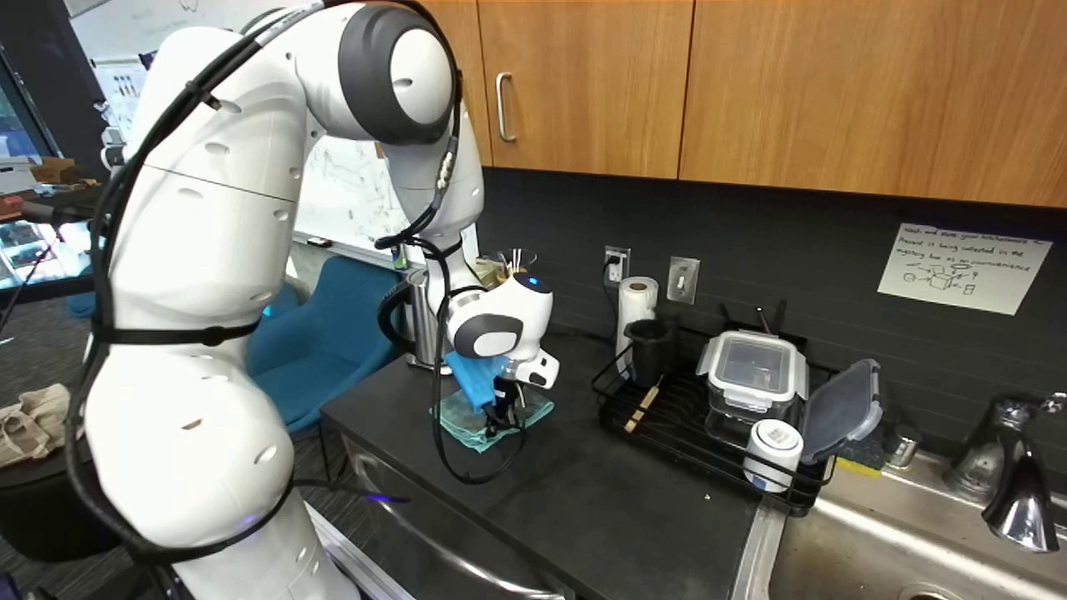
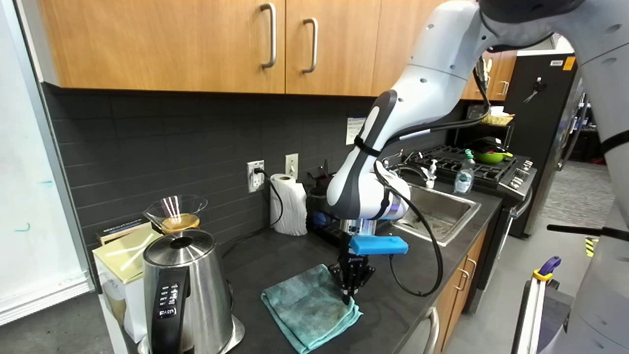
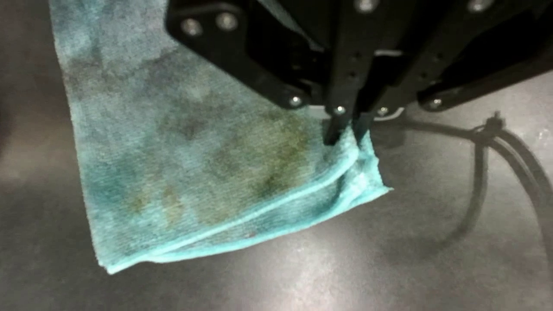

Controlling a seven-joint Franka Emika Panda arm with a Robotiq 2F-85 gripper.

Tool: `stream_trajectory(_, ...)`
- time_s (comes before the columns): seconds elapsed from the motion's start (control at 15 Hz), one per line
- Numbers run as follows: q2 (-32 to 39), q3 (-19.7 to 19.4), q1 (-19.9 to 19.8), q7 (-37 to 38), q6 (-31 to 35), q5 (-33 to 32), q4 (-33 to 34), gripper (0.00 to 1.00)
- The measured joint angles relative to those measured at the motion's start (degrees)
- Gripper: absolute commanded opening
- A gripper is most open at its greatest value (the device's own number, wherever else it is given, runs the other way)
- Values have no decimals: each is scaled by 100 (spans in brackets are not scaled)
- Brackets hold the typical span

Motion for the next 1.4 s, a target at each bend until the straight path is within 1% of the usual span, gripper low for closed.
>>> stream_trajectory(0.13,-179,-78,40,232,3,0,-197,1)
stream_trajectory(0.33,-559,-303,171,594,-5,-27,-565,1)
stream_trajectory(0.67,-1270,-693,457,1237,-121,-617,-1130,1)
stream_trajectory(0.73,-1388,-750,514,1371,-171,-745,-1202,5)
stream_trajectory(1.0,-1667,-795,571,1490,-351,-818,-1314,5)
stream_trajectory(1.4,-1676,-799,571,1491,-356,-818,-1325,5)
